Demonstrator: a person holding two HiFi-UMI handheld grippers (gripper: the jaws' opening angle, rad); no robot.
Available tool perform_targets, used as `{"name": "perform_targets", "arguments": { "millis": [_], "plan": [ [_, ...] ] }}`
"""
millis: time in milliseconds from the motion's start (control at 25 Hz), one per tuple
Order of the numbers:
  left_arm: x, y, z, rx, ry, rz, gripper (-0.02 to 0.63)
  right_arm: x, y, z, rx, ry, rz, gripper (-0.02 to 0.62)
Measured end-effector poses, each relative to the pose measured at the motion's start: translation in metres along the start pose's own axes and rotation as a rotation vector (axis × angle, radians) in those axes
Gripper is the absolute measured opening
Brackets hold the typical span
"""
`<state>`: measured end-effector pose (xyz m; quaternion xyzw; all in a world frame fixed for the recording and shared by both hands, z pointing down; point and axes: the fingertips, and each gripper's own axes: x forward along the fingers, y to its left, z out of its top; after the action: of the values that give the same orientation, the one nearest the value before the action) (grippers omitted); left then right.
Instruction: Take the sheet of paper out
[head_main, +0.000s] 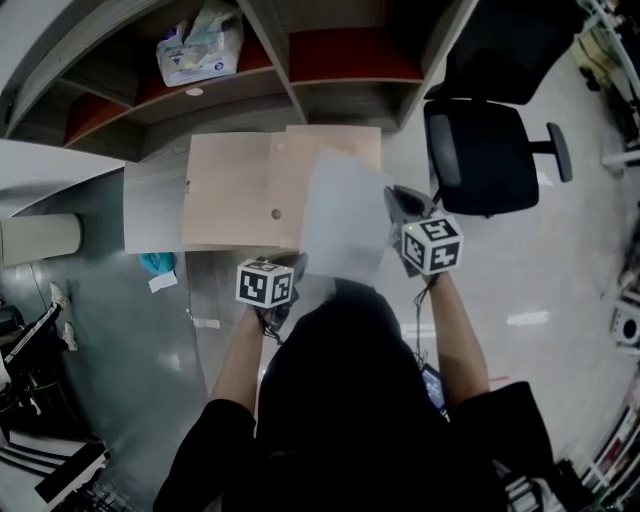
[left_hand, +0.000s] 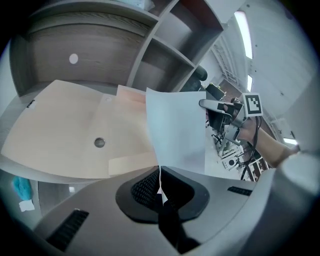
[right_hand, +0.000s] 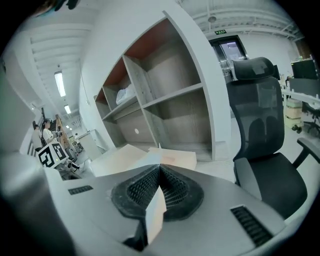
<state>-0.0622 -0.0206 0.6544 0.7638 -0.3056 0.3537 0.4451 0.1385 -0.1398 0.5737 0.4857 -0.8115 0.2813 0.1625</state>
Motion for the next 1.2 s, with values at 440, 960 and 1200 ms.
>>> {"name": "perform_targets", "arguments": {
  "millis": [440,960,1200],
  "plan": [
    [-0.024,-0.019,-0.02,-0.01,-0.129,0.016,0.051,-0.036,0.048,0.004,-0.096,-0.044,0.019,0.017],
    [-0.051,-0.048,-0.033,0.006,-0.275,0.066,0.049,-0.111,0.099,0.024,-0.339,-0.119,-0.101,0.017],
    [-0.051,-0.07,-0.03,0.009,-0.317,0.039,0.048,-0.135,0.099,0.028,-0.375,-0.132,-0.137,0.017]
  ]
}}
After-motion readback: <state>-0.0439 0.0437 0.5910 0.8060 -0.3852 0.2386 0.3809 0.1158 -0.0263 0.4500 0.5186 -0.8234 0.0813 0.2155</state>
